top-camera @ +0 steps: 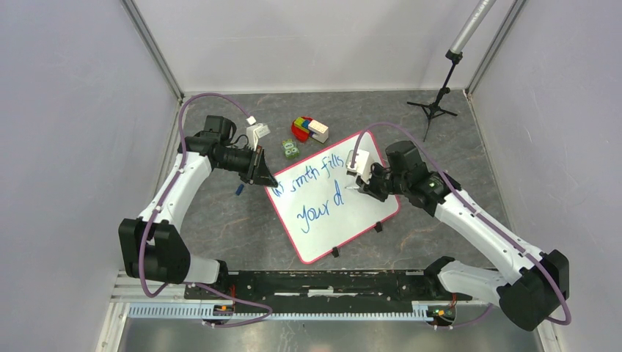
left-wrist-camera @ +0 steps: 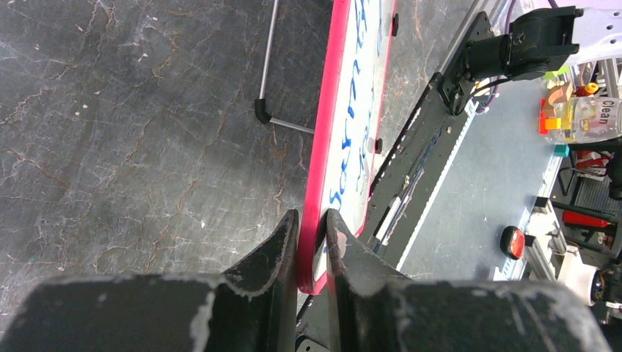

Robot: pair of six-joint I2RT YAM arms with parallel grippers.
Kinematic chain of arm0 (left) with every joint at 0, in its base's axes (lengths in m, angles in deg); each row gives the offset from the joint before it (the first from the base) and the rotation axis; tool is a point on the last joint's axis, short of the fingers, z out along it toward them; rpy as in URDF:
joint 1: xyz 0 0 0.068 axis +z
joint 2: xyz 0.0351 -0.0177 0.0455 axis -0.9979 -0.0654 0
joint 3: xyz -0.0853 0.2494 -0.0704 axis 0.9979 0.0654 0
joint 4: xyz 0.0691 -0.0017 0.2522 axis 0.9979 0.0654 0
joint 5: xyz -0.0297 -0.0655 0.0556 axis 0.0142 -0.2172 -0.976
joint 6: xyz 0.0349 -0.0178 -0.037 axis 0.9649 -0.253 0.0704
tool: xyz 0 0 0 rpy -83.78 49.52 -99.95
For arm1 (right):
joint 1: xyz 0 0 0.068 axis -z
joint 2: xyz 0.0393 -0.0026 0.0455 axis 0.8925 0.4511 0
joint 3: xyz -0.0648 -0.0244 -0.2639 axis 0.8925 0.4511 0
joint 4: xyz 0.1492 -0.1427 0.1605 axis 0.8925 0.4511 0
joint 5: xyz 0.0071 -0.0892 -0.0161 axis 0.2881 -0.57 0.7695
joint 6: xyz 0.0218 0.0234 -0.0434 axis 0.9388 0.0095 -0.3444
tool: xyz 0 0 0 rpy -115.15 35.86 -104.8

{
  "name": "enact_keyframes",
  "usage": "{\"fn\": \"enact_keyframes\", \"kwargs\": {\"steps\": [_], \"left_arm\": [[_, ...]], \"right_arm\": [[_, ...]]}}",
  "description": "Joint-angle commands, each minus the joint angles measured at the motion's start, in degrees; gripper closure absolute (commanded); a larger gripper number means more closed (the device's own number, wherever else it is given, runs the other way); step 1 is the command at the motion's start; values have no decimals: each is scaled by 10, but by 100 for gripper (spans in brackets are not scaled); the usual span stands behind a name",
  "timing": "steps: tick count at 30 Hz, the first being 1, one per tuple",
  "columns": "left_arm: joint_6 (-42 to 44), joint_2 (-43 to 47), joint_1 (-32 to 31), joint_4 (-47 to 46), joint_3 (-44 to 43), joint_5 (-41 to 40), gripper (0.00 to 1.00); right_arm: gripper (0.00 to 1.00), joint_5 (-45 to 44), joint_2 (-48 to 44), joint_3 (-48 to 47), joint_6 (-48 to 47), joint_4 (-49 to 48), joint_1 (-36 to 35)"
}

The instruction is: Write a sentence on the whiteboard

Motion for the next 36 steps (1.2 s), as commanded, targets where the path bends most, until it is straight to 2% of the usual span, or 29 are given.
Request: {"fn": "enact_keyframes", "kwargs": {"steps": [1, 18, 29, 36], "left_arm": [[7, 3, -8, -6, -7, -26, 97], [8, 3, -8, -6, -7, -27, 97], [9, 2, -8, -7, -6, -27, 97], [8, 1, -8, -7, -8, -27, 97]], "right_arm": [[100, -8, 8, -8, 1, -26, 3], [100, 43, 18, 6, 10, -28, 1], [100, 28, -4, 44, -10, -4, 1], [100, -12, -1, 17, -26, 6, 5]]}}
